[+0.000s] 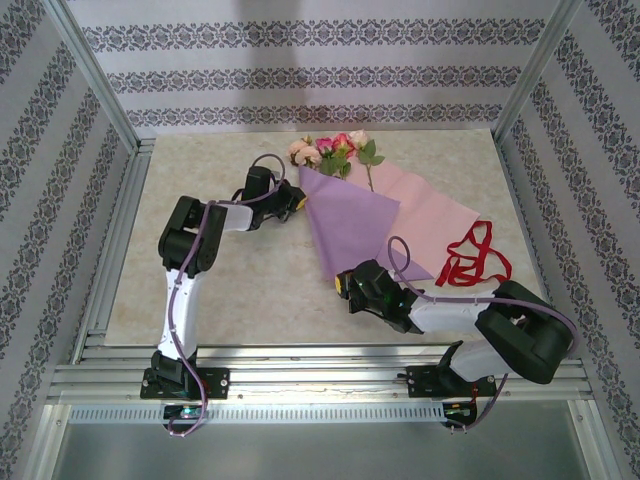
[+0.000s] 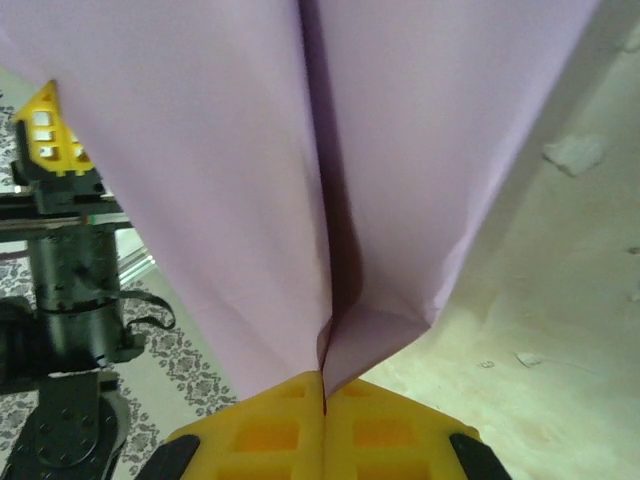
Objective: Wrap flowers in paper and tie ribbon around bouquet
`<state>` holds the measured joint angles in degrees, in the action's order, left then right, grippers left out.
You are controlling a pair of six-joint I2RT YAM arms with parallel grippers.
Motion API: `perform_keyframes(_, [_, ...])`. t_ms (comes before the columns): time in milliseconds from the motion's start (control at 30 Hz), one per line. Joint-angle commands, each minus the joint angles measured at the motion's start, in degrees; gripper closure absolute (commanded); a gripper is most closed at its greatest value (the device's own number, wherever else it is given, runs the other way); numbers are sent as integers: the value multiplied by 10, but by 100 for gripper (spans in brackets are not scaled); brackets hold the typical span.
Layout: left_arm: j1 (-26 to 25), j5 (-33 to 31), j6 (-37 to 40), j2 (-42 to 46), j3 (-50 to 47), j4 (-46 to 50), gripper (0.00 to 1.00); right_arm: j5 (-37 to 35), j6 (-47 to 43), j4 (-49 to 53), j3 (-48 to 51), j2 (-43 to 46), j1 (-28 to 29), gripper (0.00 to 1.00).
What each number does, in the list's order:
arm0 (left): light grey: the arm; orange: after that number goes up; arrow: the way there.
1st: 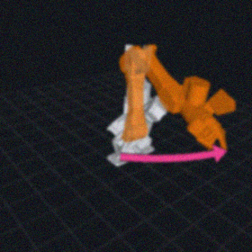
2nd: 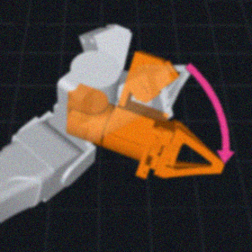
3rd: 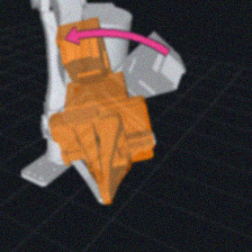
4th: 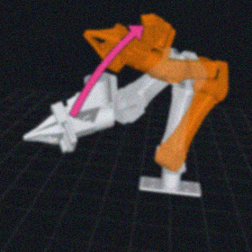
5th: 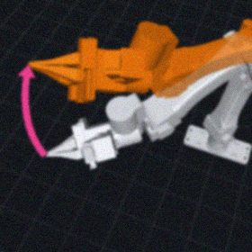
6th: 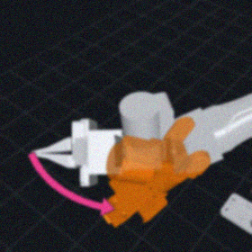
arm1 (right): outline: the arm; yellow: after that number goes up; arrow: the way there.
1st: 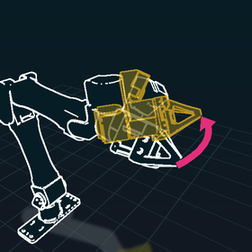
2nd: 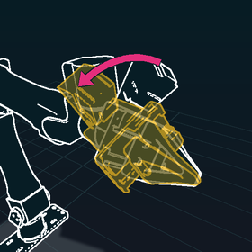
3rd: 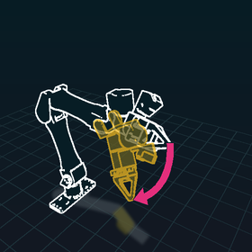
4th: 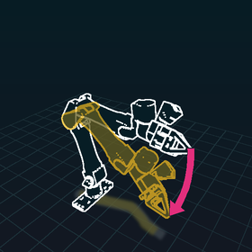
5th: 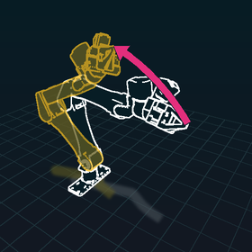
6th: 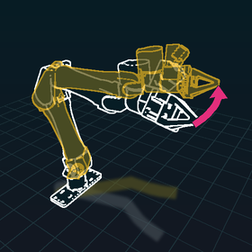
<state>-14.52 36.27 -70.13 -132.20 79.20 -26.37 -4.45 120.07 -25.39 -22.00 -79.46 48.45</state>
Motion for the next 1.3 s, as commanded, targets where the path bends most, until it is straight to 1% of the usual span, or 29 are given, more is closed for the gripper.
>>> perform_keyframes(0, [11, -20, 3, -26, 31, -14, 100, 18, 19, 6, -5, -7, -1, 100])
perform_keyframes(100, [17, -22, 2, -35, 53, -8, 100, 25, 18, 1, -6, -11, -4, 100])
perform_keyframes(133, [18, -21, 4, -38, 61, -4, 93, 28, 16, -1, -7, -14, -5, 100])
perform_keyframes(167, [18, -20, 6, -42, 69, 1, 82, 31, 15, -3, -7, -16, -6, 100])
perform_keyframes(200, [19, -19, 7, -45, 76, 5, 76, 33, 14, -4, -9, -19, -7, 100])
perform_keyframes(267, [18, -14, 8, -56, 90, 13, 70, 38, 14, -10, -10, -23, -10, 100])
perform_keyframes(333, [18, -12, 5, -67, 102, 13, 70, 42, 12, -13, -12, -26, -13, 100])
perform_keyframes(367, [18, -10, 3, -73, 108, 12, 71, 44, 10, -14, -13, -27, -14, 100])
perform_keyframes(400, [18, -7, 2, -79, 115, 14, 75, 44, 9, -13, -13, -27, -15, 100])
perform_keyframes(467, [18, -4, 2, -87, 127, 12, 91, 47, 6, -10, -15, -28, -18, 100])
perform_keyframes(533, [20, -4, 2, -89, 133, 10, 100, 53, 2, -10, -16, -29, -19, 100])
perform_keyframes(733, [38, -27, 20, -59, 123, 29, 100, 73, -13, -12, -26, -45, -26, 100])
perform_keyframes(867, [62, -42, 33, -29, 97, 39, 100, 125, -39, -17, -55, -80, -34, 100])
perform_keyframes(933, [75, -41, 36, -19, 85, 40, 100, 137, -42, -22, -70, -97, -30, 100])
perform_keyframes(1067, [97, -32, 47, -5, 72, 50, 100, 136, -41, -20, -100, -122, -10, 100])
perform_keyframes(1133, [103, -32, 52, 6, 64, 64, 89, 139, -37, -16, -118, -137, -3, 100])
perform_keyframes(1200, [105, -40, 63, 30, 49, 90, 75, 146, -30, -10, -134, -155, 5, 100])
perform_keyframes(1233, [103, -56, 66, 51, 34, 111, 69, 150, -26, -4, -142, -162, 9, 100])
perform_keyframes(1267, [102, -70, 67, 75, 15, 135, 65, 158, -23, 7, -150, -170, 12, 100])
